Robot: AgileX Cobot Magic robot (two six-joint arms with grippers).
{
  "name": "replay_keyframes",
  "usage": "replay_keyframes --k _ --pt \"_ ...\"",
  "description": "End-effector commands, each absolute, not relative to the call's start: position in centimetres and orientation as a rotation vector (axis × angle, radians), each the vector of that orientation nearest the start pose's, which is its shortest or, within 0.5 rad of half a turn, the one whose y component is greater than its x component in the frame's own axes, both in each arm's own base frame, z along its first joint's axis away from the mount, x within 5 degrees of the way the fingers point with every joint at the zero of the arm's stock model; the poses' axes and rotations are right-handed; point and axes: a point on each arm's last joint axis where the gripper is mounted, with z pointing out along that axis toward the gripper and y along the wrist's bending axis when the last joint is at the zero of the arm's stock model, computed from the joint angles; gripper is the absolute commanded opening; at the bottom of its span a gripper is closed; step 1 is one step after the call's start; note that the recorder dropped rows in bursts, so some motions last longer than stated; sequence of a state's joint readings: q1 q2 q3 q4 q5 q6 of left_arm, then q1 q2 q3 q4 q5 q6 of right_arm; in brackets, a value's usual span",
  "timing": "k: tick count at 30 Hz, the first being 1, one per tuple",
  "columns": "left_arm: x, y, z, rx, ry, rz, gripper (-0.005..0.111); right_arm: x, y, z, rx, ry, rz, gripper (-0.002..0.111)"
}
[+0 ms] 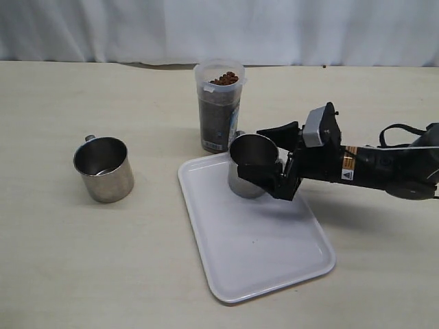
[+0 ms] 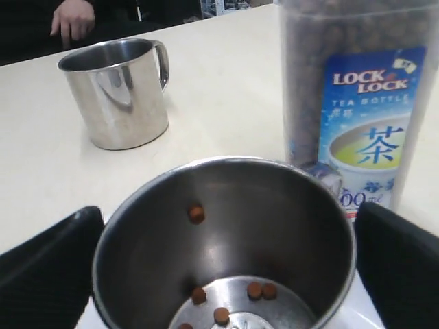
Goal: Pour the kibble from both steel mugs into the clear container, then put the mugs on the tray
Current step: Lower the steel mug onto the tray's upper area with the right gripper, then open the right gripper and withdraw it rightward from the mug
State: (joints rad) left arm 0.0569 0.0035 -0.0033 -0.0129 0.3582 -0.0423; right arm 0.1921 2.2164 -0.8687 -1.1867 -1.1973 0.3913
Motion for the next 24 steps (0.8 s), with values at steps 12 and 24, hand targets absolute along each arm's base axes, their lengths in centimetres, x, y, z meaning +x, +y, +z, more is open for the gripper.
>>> replay_keyframes --k 12,24 --pt "5.3 0.2 18.2 -0.093 1.83 -0.005 0.0 32.4 9.8 9.6 -0.982 1.697 1.066 0.082" --pt "5.3 0.2 18.2 -0.093 1.83 -0.005 0.0 32.7 6.1 12.5 -0.657 1.919 1.232 0.071"
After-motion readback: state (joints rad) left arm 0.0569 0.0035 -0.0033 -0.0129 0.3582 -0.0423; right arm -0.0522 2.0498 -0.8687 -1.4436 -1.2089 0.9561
